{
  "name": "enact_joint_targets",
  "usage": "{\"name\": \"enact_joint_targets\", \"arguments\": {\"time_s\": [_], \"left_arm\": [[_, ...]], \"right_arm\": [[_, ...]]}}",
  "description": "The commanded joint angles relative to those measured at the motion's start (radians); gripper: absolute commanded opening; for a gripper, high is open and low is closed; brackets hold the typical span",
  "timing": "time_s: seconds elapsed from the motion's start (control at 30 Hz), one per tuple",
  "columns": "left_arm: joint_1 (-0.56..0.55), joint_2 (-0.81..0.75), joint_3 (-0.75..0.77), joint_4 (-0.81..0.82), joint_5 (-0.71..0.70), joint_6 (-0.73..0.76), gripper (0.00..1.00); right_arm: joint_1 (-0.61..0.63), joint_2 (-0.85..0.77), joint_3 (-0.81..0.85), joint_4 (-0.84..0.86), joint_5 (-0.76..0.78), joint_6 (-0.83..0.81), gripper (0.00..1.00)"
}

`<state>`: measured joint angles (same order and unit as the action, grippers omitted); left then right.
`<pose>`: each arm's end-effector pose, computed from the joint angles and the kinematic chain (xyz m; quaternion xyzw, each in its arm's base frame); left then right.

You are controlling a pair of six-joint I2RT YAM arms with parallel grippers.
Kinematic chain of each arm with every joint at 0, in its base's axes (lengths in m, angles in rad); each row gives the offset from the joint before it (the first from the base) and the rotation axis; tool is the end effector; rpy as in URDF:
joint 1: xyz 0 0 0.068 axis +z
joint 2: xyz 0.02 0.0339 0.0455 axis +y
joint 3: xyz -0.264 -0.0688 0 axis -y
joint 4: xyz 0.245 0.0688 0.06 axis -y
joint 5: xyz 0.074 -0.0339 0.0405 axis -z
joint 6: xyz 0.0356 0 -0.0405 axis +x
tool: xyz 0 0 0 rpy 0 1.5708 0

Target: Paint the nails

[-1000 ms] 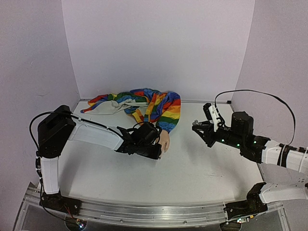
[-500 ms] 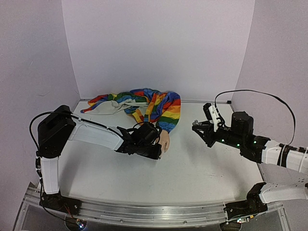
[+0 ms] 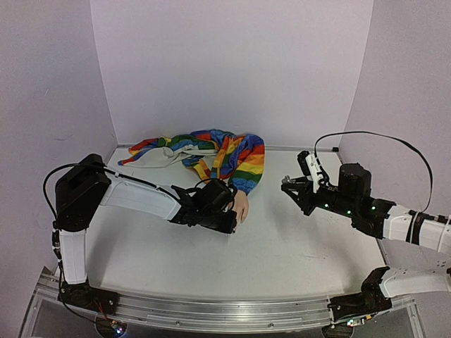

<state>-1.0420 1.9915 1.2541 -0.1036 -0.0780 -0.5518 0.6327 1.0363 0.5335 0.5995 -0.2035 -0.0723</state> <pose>0.2156 -0.3634 0.1526 0.2130 0.9089 -0.2296 0.2753 0.1872 0.1462 0.2857 -0.3014 0.6016 0.2693 0.6890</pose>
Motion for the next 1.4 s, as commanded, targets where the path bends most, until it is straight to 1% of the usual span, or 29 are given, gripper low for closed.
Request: {"name": "enact_joint_targets", "arguments": {"time_s": [0.0, 0.43, 0.93, 1.37], "left_arm": [[-0.004, -0.019, -0.008, 0.031, 0.002, -0.017, 0.00], [-0.004, -0.032, -0.007, 0.033, -0.009, -0.002, 0.00], [-0.004, -0.096, -0.009, 0.031, -0.035, 0.011, 0.00], [0.008, -0.050, 0.026, 0.032, -0.021, 0.021, 0.00]], "right_arm": [[-0.003, -0.002, 0.006, 0.065, -0.020, -0.003, 0.00], [-0.003, 0.002, 0.007, 0.065, -0.022, -0.003, 0.00], [-0.004, 0.005, 0.008, 0.065, -0.023, -0.003, 0.00], [-0.004, 0.001, 0.007, 0.065, -0.019, -0.006, 0.00]]}}
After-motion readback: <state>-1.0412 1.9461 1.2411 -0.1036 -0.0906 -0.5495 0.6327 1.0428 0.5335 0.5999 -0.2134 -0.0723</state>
